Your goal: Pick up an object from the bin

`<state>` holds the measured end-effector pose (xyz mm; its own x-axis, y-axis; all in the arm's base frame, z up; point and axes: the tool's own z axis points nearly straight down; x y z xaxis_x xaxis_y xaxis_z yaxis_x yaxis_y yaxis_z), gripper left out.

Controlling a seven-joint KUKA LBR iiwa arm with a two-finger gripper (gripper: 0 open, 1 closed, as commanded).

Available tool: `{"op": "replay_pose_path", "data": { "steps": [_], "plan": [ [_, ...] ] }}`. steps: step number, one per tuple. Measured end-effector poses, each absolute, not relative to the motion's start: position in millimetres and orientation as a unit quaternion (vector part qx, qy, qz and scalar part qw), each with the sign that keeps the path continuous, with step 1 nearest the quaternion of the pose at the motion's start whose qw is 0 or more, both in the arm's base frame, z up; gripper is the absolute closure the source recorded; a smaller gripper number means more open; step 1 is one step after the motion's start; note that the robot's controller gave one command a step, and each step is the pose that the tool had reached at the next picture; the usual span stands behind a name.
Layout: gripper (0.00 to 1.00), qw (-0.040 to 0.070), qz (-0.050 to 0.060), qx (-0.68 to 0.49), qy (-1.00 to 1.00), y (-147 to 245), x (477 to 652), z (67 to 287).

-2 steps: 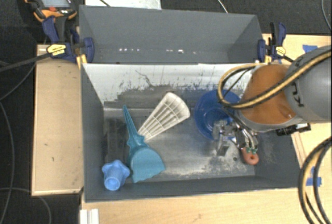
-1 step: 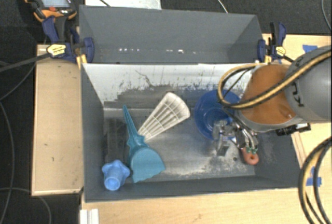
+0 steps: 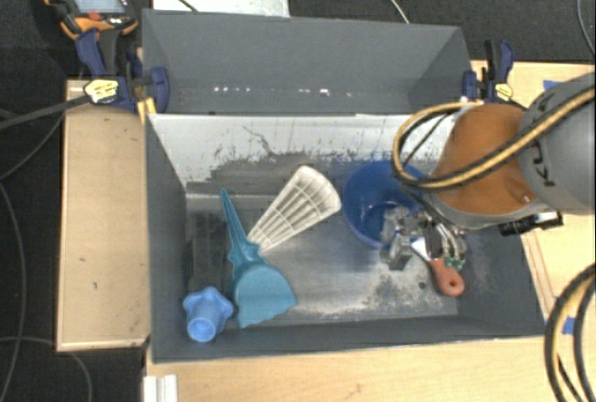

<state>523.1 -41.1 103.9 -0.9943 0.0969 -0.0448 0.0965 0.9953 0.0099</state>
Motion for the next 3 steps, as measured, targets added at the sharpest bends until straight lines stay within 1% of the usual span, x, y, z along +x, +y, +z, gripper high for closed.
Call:
{"op": "replay_pose_path", "data": {
  "steps": [1,2,3],
  "plan": [
    [1.0,0.022,0.003,0.022,1.0,-43,522.4,117],
    [1.0,0.027,0.003,0.021,0.999,-38,531.3,164],
    [1.0,0.024,0.003,0.005,1.0,-35,533.9,155]
  ]
}}
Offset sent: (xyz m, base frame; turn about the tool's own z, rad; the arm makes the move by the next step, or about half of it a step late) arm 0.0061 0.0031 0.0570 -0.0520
